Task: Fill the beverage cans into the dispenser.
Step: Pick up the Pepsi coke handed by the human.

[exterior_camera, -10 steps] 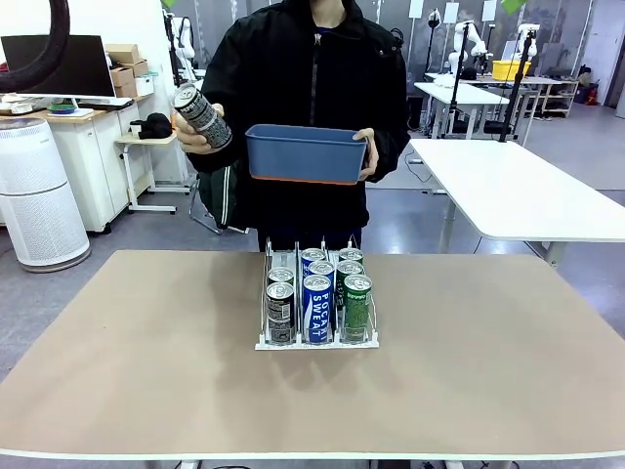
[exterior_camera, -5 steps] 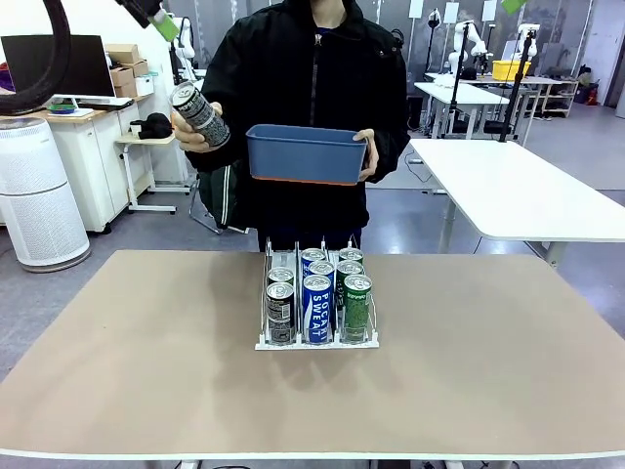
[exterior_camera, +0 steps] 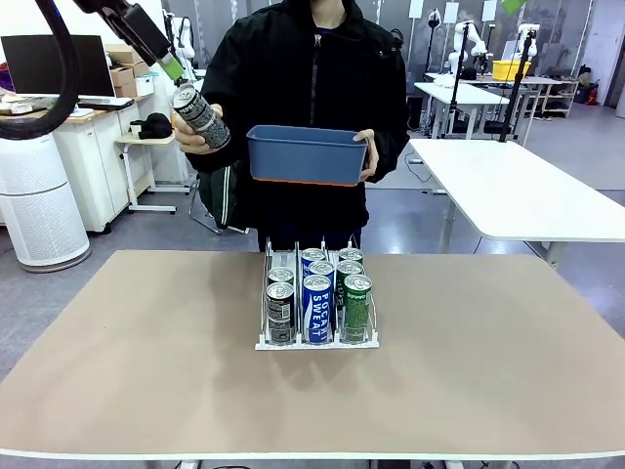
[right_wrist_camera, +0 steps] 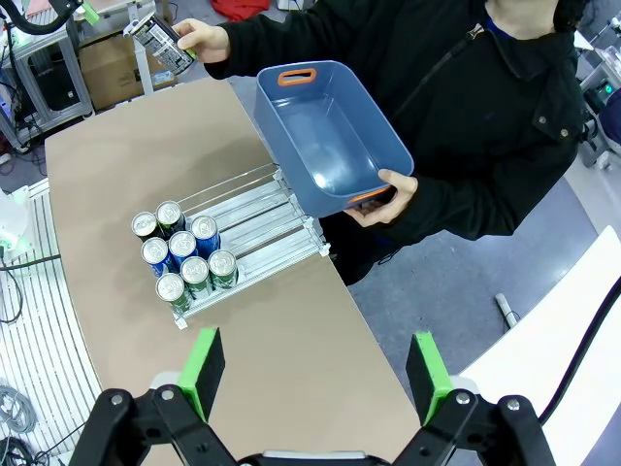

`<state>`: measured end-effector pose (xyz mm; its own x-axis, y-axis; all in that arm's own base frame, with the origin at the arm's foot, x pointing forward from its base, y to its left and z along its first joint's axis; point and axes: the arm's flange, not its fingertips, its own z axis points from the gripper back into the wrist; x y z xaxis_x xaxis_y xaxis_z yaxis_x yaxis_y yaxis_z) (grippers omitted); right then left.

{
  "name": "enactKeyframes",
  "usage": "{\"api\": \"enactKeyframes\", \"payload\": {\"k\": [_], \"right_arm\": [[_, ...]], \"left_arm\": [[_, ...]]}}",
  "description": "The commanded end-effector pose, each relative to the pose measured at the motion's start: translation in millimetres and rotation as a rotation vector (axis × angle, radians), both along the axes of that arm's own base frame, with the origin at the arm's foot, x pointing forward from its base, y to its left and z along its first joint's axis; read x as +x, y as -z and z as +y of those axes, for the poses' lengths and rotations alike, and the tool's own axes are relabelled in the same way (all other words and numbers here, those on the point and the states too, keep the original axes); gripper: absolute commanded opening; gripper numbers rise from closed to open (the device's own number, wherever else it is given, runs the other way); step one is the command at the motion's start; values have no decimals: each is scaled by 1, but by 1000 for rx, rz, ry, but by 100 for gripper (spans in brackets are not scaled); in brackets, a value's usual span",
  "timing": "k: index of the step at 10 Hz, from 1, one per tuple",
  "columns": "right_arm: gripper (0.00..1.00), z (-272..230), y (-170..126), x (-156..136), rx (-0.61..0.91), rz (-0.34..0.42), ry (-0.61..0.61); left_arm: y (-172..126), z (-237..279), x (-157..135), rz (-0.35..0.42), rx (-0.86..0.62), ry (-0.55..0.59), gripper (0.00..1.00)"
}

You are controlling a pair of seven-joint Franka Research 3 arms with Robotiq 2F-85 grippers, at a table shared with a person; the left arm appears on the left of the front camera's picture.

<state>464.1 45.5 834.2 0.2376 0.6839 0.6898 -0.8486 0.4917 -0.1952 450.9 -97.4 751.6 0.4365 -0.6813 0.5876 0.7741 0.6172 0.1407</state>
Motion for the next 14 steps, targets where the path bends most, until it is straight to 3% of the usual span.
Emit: {"api": "enactKeyframes", "payload": {"k": [1,7,8,12,14], "right_arm": [[100,0,0,0,-13,-1,2],[100,0,0,0,-13,-1,2],[100,0,0,0,-13,-1,2],[100,0,0,0,-13,-1,2],[100,0,0,0,-13,-1,2]], "left_arm": [[13,1,2,-20,24,16,100],[44,-12,24,-89,-1,16,100],[36,-12,19,-34,29,35,100],[38,-14,22,-47,25,30,100],[42,-13,29,-9,9,48,100]]}}
